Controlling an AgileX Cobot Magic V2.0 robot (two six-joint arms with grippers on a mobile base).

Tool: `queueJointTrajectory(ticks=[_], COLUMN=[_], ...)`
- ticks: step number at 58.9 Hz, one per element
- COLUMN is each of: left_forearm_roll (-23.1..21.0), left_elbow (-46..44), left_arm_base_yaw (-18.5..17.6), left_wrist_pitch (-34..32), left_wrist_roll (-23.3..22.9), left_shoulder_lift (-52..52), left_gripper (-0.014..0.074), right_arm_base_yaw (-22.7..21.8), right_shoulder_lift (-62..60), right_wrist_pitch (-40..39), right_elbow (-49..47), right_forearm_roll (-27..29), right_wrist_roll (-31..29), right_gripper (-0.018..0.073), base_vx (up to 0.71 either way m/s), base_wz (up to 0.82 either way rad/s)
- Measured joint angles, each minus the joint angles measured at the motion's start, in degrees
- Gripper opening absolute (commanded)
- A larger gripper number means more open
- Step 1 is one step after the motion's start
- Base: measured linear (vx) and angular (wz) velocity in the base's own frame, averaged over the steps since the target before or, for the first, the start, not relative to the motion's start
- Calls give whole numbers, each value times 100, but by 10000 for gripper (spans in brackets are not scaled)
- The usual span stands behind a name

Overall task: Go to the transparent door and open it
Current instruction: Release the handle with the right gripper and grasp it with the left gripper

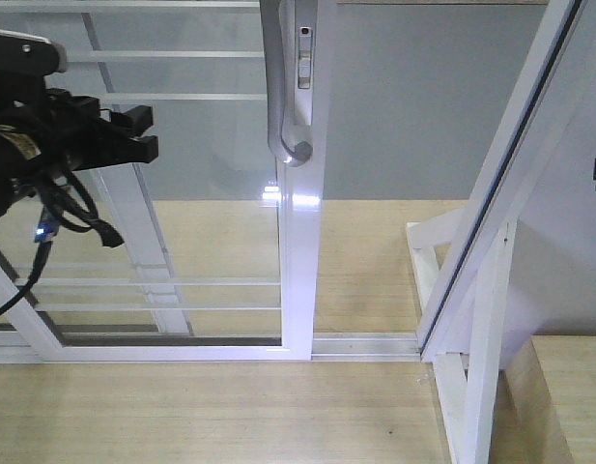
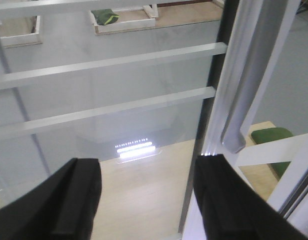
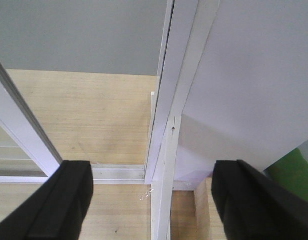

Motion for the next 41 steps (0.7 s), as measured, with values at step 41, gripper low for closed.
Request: queueJointTrajectory(ticks=[41], left_forearm_roll=[12], left_elbow=[-3247], left_arm_base_yaw=[-811], left_wrist_pitch=[-60], left_wrist_roll=[45], left_shoulder_lift=[3022], left_gripper=[571], right_arm_base_yaw=[0], right_shoulder_lift=[0], right_wrist_pitch=[-42], right_elbow=[0], right_forearm_roll=[170], right_wrist_roll=[5], right_gripper=[564], base_vx=[0], base_wz=[0])
